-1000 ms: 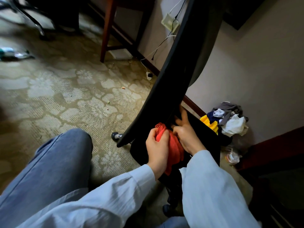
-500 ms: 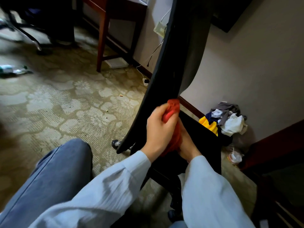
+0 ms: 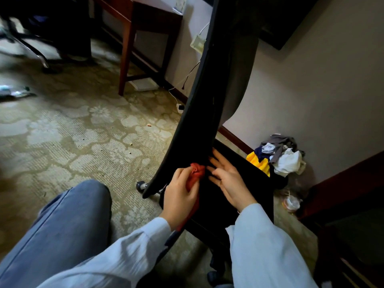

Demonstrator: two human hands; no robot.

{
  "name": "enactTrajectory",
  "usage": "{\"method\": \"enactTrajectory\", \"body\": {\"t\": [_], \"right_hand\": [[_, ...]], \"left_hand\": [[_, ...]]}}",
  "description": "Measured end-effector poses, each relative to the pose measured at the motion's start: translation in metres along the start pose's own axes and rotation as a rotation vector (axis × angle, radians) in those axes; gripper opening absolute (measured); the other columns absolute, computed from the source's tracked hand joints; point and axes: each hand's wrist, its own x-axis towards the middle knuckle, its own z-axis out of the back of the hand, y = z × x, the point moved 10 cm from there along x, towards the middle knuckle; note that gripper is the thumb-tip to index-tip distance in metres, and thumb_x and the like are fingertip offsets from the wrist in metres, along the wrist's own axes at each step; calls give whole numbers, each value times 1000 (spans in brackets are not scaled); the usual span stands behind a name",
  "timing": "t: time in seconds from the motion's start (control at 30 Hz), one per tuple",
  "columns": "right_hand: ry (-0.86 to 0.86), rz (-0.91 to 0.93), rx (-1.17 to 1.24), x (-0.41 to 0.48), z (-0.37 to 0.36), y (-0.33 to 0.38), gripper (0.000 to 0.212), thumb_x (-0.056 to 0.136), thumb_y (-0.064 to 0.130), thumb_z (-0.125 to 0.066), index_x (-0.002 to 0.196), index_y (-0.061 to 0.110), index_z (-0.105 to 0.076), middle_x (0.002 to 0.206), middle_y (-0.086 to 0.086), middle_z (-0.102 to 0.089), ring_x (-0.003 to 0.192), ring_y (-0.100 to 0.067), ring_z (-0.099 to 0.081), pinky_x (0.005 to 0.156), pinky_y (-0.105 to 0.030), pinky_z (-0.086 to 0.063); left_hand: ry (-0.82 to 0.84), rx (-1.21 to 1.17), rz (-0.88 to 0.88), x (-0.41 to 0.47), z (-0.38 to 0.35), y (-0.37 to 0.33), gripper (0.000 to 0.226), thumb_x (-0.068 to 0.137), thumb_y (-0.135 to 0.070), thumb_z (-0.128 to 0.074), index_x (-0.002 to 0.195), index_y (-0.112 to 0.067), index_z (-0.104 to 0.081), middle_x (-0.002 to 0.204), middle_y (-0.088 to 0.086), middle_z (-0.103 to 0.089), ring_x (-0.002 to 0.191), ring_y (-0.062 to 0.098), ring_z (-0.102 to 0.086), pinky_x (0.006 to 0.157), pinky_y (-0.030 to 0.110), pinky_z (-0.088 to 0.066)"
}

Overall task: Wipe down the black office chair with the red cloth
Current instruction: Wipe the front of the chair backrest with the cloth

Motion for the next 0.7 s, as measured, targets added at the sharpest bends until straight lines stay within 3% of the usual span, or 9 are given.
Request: {"method": "enactTrajectory", "body": {"t": [0.07,0.17,0.3,0.47,0.57,0.7], "right_hand": [[-55,71,-40,2,2,15,64,91,-10,-35,137,34,-34,138,-1,-48,105,-4,-56,84,-19,-49],[-104,188,-22,8,7,46,72,90,-6,-42,142,40,-26,142,0,-43,122,-11,-50,105,-38,-41],[-49,262,-54,14,-1,88,71,92,-6,-40,144,39,-25,134,12,-45,122,-9,-48,105,-36,-41],[-92,256,-84,17,-12,82,76,89,-3,-44,139,53,-28,143,5,-44,128,-17,-46,105,-47,-41],[-137,265,-96,12,-13,79,75,90,-4,-41,143,46,-26,145,3,-42,128,-15,-45,106,-42,-40],[-103,228,-80,11,-14,78,78,88,-9,-35,143,46,-27,148,7,-36,134,-13,-36,111,-40,-35]], "left_hand": [[-97,-47,-46,14,20,-18,32,83,-35,-51,113,-24,-55,103,-3,-56,88,12,-57,75,19,-43],[-244,-52,-185,50,52,-67,33,84,-30,-52,117,-28,-49,107,-1,-52,89,13,-54,73,24,-44],[-383,164,-387,89,78,-136,35,81,-21,-60,116,-21,-56,106,7,-56,75,17,-56,56,23,-41],[-336,467,-466,92,56,-148,28,83,-19,-63,109,-12,-66,94,11,-62,52,27,-56,41,30,-42],[-280,571,-499,75,43,-122,28,84,-19,-62,111,-13,-67,88,9,-62,49,25,-54,41,30,-37],[-65,571,-478,62,33,-100,33,82,-30,-48,107,-18,-67,87,6,-59,48,25,-56,41,23,-26]]}}
